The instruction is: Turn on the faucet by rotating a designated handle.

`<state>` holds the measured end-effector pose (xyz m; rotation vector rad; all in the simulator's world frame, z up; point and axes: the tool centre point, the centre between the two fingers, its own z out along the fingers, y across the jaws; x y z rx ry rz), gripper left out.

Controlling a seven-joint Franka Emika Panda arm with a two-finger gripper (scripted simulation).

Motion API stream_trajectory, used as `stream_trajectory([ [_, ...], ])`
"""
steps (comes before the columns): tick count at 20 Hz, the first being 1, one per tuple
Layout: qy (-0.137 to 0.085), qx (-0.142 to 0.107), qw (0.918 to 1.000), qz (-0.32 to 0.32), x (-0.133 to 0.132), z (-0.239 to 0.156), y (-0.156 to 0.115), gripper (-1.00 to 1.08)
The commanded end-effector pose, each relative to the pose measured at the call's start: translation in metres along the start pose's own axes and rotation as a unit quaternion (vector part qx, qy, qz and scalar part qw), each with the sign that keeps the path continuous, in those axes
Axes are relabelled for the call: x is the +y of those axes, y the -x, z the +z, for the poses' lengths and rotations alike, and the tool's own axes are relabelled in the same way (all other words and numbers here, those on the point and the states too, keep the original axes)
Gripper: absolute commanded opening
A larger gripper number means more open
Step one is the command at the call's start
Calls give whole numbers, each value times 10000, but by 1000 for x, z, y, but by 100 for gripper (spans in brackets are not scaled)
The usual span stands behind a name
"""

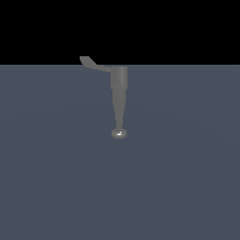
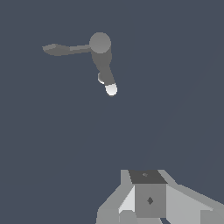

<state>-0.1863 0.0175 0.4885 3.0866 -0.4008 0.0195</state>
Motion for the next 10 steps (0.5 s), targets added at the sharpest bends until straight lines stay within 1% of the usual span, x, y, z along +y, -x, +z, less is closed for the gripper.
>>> stream_trajectory([
  [1,23,6,9996,292,-6,3,-12,-100],
  [5,55,17,9972,748,-16,9,-31,-100],
  [10,85,31,9913,1311,-29,18,-54,-100],
])
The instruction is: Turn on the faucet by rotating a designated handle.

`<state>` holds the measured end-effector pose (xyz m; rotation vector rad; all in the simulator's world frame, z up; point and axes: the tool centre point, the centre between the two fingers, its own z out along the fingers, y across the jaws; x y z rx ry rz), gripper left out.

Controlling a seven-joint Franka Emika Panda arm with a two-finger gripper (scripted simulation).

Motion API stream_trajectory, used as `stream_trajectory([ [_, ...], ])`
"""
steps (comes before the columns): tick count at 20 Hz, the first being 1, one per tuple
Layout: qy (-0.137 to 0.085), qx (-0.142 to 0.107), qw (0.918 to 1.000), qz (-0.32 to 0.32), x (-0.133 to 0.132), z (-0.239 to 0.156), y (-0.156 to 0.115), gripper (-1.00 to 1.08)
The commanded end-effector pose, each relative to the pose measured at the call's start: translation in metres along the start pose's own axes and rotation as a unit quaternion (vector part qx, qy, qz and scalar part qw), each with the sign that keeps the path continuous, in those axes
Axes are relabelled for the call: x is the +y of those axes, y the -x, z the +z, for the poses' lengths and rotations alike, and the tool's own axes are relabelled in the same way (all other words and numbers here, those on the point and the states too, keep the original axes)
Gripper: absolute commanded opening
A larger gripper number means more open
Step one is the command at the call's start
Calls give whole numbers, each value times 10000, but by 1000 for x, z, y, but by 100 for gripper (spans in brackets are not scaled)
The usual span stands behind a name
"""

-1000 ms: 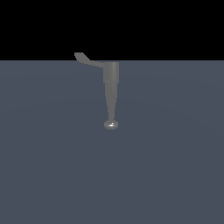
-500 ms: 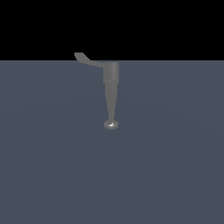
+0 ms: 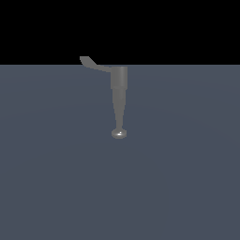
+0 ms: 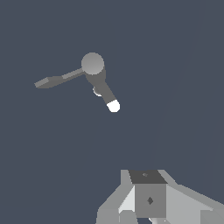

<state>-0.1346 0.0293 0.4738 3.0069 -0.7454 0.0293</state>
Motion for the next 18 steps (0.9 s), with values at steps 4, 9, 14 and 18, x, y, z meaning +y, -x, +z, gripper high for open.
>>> stream_trajectory([
  [4,22,13,9980,625,-20,11,-21,-100],
  [9,32,20,9930,1183,-39,24,-40,-100],
  [14,33,21,9848,1734,-58,38,-58,-100],
  [18,27,15,9761,2172,-73,51,-71,-100],
])
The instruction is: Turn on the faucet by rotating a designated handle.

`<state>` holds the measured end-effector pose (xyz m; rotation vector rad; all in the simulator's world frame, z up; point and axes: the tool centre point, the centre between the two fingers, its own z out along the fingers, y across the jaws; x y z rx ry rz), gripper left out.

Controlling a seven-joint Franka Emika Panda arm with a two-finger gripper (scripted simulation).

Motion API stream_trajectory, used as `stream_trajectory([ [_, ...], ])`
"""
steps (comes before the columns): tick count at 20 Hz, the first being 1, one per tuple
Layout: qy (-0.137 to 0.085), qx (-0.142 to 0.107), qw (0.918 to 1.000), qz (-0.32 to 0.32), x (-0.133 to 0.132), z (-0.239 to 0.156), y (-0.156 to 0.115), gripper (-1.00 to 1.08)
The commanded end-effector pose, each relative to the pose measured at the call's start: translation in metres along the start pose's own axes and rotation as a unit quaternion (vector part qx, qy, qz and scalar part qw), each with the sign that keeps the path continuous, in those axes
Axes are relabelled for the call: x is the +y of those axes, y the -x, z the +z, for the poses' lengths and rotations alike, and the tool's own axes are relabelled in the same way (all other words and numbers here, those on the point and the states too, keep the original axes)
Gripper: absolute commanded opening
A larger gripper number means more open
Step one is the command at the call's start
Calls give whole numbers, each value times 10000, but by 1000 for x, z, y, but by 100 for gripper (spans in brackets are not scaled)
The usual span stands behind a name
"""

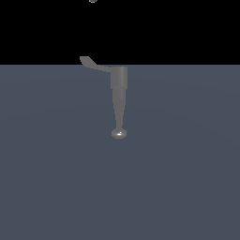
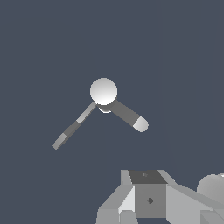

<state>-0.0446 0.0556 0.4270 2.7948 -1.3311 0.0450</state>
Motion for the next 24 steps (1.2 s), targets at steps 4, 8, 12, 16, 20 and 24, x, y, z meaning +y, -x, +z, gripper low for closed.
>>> stream_trajectory([
  [4,-10,-17,9981,621,-27,19,-8,-100],
  [8,-20,-39,9943,1066,-45,34,-14,-100],
  [12,-30,-68,9885,1512,-64,51,-18,-100],
  [16,-41,-105,9806,1957,-81,68,-23,-100],
  [20,-50,-149,9709,2391,-98,86,-26,-100],
  [24,-56,-191,9613,2748,-112,101,-28,-100],
])
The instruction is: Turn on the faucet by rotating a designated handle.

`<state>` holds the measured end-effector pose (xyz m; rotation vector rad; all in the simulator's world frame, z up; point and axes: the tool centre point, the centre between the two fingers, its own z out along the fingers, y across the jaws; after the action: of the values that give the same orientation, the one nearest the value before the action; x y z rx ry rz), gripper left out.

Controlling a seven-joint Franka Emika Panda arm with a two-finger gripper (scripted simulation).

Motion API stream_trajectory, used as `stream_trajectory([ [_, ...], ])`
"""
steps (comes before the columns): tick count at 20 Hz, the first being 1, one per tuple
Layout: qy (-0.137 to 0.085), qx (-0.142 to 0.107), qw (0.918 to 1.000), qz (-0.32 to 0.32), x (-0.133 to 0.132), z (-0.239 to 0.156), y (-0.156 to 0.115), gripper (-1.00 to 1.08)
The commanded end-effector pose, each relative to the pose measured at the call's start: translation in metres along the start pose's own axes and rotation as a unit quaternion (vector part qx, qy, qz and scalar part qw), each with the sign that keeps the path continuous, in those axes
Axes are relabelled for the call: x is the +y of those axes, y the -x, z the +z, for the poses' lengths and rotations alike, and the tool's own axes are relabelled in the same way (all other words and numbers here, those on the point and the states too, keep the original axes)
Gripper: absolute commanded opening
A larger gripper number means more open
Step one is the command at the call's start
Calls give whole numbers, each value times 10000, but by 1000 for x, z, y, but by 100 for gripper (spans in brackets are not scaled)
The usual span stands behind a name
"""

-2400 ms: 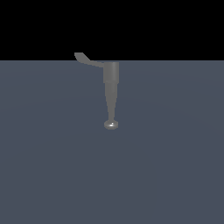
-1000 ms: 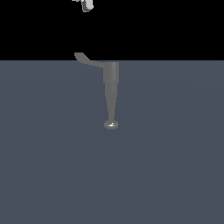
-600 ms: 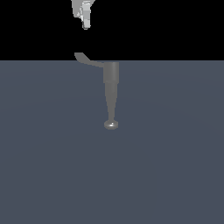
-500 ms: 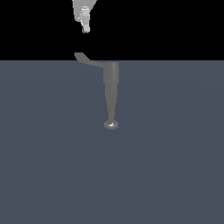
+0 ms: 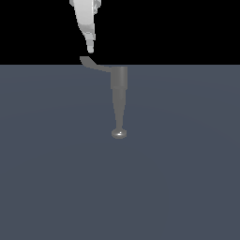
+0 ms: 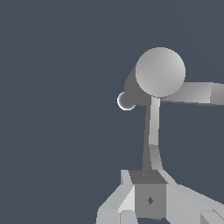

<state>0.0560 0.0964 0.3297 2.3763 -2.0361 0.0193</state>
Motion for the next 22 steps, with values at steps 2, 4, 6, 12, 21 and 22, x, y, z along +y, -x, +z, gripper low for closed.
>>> stream_trajectory([
  [2,-4,-33,9996,297,-10,12,3,-100],
  [4,-3,-49,9991,425,-14,18,5,-100],
  [6,-3,-62,9986,530,-18,22,6,-100],
  [12,-1,-85,9975,706,-23,30,8,-100],
  [21,2,-86,9974,713,-16,31,9,-100],
  [22,2,-86,9974,713,-13,31,9,-100],
])
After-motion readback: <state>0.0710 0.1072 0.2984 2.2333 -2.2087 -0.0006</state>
